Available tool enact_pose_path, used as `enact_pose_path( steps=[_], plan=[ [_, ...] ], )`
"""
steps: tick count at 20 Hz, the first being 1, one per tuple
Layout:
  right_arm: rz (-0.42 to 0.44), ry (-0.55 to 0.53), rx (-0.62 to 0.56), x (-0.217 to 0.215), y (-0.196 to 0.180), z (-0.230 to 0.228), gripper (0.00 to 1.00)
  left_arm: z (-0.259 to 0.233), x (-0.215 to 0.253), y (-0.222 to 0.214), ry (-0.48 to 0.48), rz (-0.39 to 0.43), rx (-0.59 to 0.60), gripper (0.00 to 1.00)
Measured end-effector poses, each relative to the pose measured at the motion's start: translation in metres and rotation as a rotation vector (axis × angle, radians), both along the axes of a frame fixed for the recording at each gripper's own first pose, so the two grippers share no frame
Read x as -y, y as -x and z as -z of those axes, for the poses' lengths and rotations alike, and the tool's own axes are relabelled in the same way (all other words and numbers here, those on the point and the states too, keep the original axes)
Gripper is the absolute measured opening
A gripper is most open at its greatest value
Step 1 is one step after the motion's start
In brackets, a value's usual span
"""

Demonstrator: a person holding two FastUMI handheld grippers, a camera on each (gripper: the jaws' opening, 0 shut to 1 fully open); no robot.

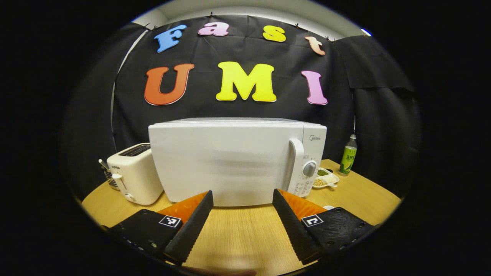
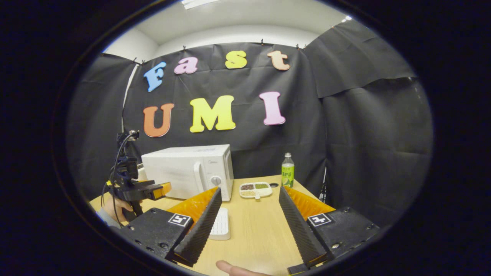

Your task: Open the microwave oven with the left hand, put the food in, and close the microwave oven.

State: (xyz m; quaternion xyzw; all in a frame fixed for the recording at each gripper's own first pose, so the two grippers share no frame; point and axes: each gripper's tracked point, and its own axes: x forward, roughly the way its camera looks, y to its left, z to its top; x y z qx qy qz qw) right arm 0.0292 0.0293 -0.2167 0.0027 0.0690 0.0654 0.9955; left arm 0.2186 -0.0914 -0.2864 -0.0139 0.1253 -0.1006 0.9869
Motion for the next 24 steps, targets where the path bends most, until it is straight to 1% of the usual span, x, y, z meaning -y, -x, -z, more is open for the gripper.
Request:
enact_pose_path(
  steps=[2,3,4,5,9,10,13,16,19,20,22,24],
  plan=[
    [-0.005,0.000,0.017,-0.004,0.010,-0.011,0.96,-0.003,-0.007,0.017,0.000,-0.020,-0.027,0.98],
    [-0.006,0.001,0.026,-0.005,0.014,-0.018,0.96,-0.012,-0.007,0.026,0.020,-0.017,-0.020,0.98],
    [-0.013,0.006,0.038,-0.007,0.019,-0.024,0.89,-0.023,-0.003,0.036,0.048,0.005,-0.011,0.98],
    [-0.013,0.009,0.050,-0.006,0.022,-0.031,0.95,-0.034,0.000,0.047,0.077,0.024,-0.004,0.96],
    [0.025,-0.011,0.083,0.014,0.029,-0.054,0.95,-0.080,-0.006,0.090,0.144,0.014,0.018,0.95],
    [0.026,-0.020,0.084,0.017,0.032,-0.059,0.89,-0.095,-0.006,0.105,0.152,0.019,0.023,0.95],
    [0.002,-0.054,0.085,0.024,0.038,-0.073,0.89,-0.126,-0.019,0.135,0.107,-0.005,0.049,0.95],
    [0.016,-0.082,0.102,0.040,0.041,-0.089,0.89,-0.153,-0.029,0.161,0.085,-0.044,0.082,0.95],
    [0.003,-0.111,0.131,0.045,0.049,-0.104,0.89,-0.179,-0.034,0.189,0.114,-0.063,0.106,0.95],
    [0.001,-0.111,0.133,0.047,0.051,-0.104,0.95,-0.189,-0.037,0.198,0.129,-0.068,0.118,0.95],
    [0.002,-0.100,0.151,0.049,0.056,-0.111,0.95,-0.208,-0.042,0.218,0.126,-0.076,0.157,0.95],
    [0.012,-0.087,0.162,0.050,0.062,-0.114,0.95,-0.219,-0.050,0.236,0.085,-0.093,0.200,0.95]
  ],
)
